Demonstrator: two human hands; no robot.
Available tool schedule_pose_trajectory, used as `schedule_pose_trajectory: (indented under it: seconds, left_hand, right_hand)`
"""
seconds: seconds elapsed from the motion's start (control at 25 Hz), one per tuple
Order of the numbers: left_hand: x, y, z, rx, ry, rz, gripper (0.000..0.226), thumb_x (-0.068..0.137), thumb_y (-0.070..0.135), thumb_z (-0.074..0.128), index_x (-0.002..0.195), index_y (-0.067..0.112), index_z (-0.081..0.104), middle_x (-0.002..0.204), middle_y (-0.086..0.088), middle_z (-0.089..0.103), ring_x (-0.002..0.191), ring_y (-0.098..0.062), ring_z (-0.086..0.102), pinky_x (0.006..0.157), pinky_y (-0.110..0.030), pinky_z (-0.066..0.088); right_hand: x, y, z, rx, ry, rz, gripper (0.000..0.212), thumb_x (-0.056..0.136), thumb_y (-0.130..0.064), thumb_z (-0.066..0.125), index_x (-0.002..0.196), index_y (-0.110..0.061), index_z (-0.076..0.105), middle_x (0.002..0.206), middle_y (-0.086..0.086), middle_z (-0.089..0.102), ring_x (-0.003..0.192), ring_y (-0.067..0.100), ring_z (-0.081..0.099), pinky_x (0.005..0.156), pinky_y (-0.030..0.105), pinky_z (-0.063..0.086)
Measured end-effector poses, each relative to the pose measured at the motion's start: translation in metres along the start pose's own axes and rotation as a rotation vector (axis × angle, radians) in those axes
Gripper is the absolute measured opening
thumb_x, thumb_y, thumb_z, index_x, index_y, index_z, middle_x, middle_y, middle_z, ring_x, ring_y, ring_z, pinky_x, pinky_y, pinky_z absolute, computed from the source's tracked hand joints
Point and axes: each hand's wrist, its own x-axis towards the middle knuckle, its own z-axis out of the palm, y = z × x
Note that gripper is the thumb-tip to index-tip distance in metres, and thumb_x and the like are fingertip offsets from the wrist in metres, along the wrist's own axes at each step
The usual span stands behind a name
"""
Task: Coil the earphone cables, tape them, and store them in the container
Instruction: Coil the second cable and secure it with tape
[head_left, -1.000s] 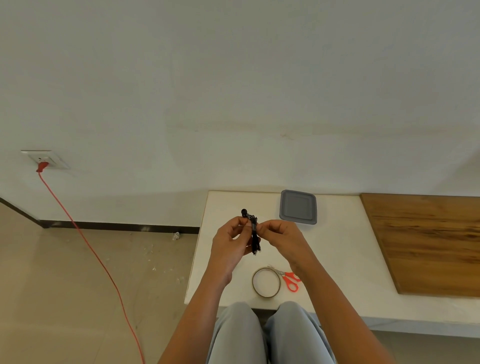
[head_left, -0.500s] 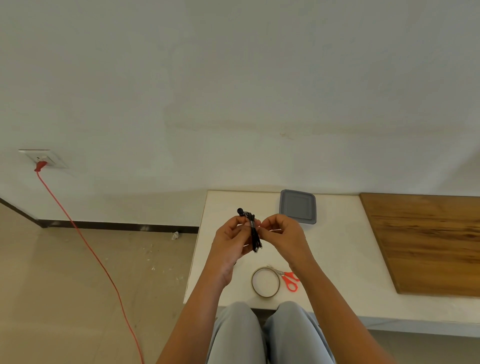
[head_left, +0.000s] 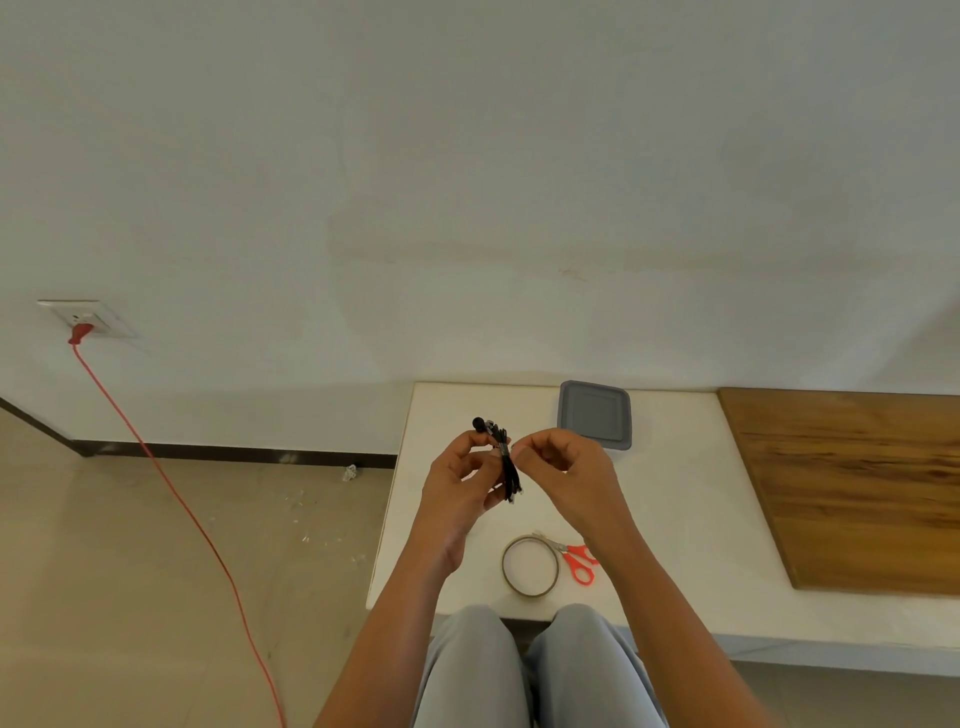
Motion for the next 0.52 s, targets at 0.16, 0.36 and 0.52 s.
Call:
schedule_pose_trajectory:
  seconds: [0.16,0.36,0.52]
  left_hand:
    - [0.002,-0.001,0.000,0.085,0.041,0.039,0.015,0.092,0.016,0.063,0.103,0.024,0.067,0.086,0.002,0.072,0.082,-0.013,0.070,0.075,-0.027,0.056]
    - [0.003,-0.002,-0.006,0.245,0.061,0.078,0.014,0.091,0.021,0.064,0.101,0.029,0.069,0.081,0.007,0.072,0.073,-0.003,0.065,0.072,-0.019,0.048]
    - [0.005,-0.002,-0.010,0.186,0.038,0.009,0.019,0.089,0.015,0.066,0.108,0.018,0.069,0.076,0.005,0.070,0.074,-0.008,0.068,0.073,-0.025,0.056]
  right_hand:
    - [0.000,0.000,0.006,0.036,-0.052,0.038,0.006,0.080,-0.031,0.074,0.085,-0.032,0.071,0.078,-0.012,0.073,0.075,0.002,0.069,0.065,0.011,0.051]
    - [0.003,0.005,0.006,0.021,-0.035,0.057,0.002,0.079,-0.034,0.072,0.080,-0.033,0.070,0.073,-0.012,0.073,0.073,0.003,0.068,0.070,0.019,0.054]
    - [0.004,0.008,0.004,0.047,-0.094,0.062,0.005,0.080,-0.029,0.073,0.081,-0.026,0.070,0.073,-0.005,0.073,0.071,0.011,0.069,0.071,0.025,0.056]
